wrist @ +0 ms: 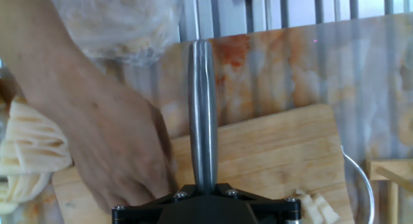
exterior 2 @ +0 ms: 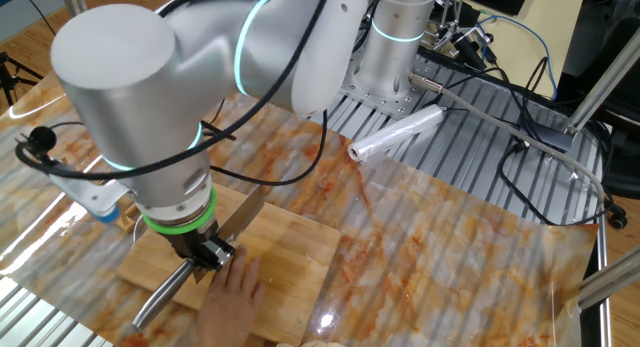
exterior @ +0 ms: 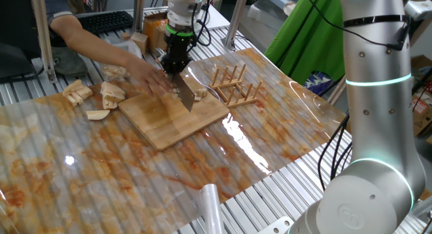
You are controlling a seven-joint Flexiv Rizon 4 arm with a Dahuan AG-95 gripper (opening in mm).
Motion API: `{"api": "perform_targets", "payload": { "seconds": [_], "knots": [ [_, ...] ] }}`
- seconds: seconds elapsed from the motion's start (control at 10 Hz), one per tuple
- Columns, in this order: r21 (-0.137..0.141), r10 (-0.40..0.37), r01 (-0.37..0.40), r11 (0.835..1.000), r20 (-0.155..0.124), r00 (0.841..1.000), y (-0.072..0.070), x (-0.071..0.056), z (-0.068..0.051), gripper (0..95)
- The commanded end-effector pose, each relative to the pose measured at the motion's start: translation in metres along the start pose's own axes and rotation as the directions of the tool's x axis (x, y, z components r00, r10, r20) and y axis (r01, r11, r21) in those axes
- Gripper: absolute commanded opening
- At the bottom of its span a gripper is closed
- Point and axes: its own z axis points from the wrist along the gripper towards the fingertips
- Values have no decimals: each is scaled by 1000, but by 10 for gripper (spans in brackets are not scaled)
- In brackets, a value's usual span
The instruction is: Slice the lotus root
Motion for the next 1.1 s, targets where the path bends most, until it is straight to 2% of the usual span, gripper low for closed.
{"api": "perform_targets", "payload": {
  "seconds": [0.1, 0.6, 0.9, 1.1],
  "knots": [
    [-3, -1, 1, 1000, -1, 1000, -1, 0, -2, 0],
    [-3, -12, 12, 1000, 21, 1000, -2, -5, -1, 0],
    [-4, -23, 24, 1000, 16, 1000, -4, -7, -1, 0],
    [-10, -70, 70, 997, 16, 997, -4, -7, -2, 0]
  ]
}}
